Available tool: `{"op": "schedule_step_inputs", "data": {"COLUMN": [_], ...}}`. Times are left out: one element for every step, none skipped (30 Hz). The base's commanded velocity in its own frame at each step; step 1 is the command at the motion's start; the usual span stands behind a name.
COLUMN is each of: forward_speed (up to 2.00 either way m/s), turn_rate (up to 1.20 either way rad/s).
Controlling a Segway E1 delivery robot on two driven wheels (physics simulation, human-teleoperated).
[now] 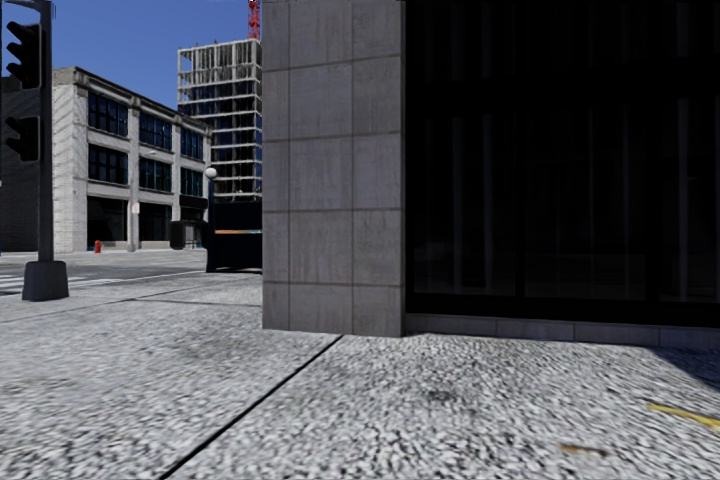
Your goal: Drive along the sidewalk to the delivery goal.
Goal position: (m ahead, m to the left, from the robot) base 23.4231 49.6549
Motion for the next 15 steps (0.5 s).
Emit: {"op": "schedule_step_inputs", "data": {"forward_speed": [1.4, 1.4, 1.4, 1.4, 1.4, 1.4, 1.4, 1.4, 1.4, 1.4, 1.4, 1.4, 1.4, 1.4, 1.4], "turn_rate": [0.42, 0.45, 0.49, 0.49, 0.52, 0.52, 0.52, 0.52, 0.52, 0.52, 0.52, 0.52, 0.52, 0.52, 0.52]}}
